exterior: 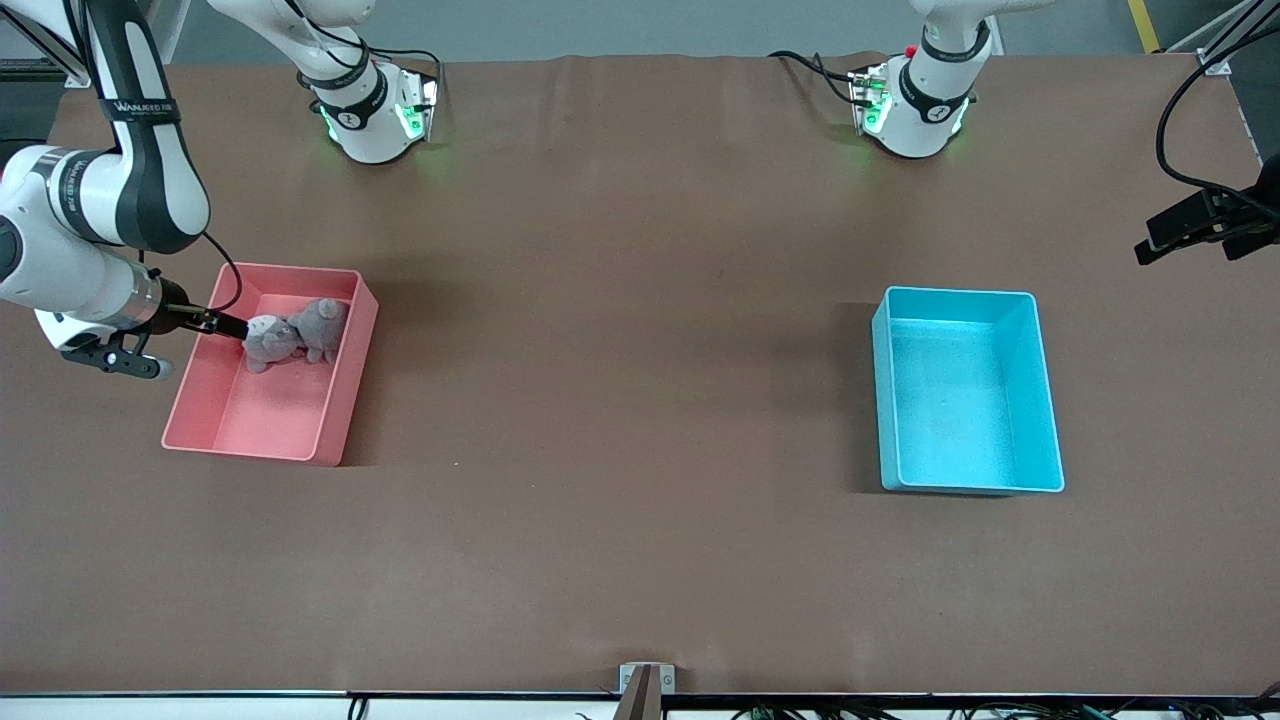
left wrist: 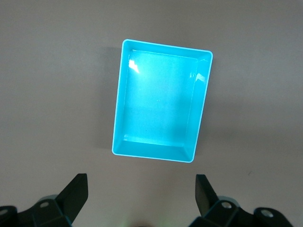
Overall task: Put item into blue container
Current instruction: 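Reach the right gripper into the pink tray above the grey plush, then lower the right gripper and grasp the grey plush toy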
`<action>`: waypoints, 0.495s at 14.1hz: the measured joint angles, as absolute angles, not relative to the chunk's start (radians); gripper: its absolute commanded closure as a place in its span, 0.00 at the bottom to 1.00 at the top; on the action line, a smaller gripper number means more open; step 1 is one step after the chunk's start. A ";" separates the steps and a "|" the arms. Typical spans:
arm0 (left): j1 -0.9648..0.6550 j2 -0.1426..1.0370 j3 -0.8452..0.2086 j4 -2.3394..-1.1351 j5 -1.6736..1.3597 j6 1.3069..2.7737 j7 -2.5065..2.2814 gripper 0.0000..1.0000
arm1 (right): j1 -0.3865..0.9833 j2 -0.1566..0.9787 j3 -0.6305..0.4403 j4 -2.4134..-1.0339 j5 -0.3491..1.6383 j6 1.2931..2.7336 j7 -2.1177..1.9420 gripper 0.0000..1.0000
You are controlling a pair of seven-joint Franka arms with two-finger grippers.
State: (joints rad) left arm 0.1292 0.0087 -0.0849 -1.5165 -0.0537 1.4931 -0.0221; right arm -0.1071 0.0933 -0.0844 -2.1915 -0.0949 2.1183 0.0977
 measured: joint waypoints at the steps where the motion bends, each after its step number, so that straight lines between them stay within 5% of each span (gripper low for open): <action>1: 0.129 0.009 -0.085 -1.516 -0.054 1.493 -0.022 0.00 | -0.107 0.098 -0.084 -2.199 -0.095 2.131 0.101 0.00; 7: 0.132 0.009 -0.084 -1.517 -0.054 1.493 -0.022 0.00 | -0.109 0.176 -0.086 -2.258 -0.095 2.292 0.201 0.00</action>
State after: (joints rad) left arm 0.1322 0.0087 -0.0839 -1.5168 -0.0537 1.4927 -0.0221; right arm -0.1089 0.1761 -0.0864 -2.2576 -0.0949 2.2917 0.2009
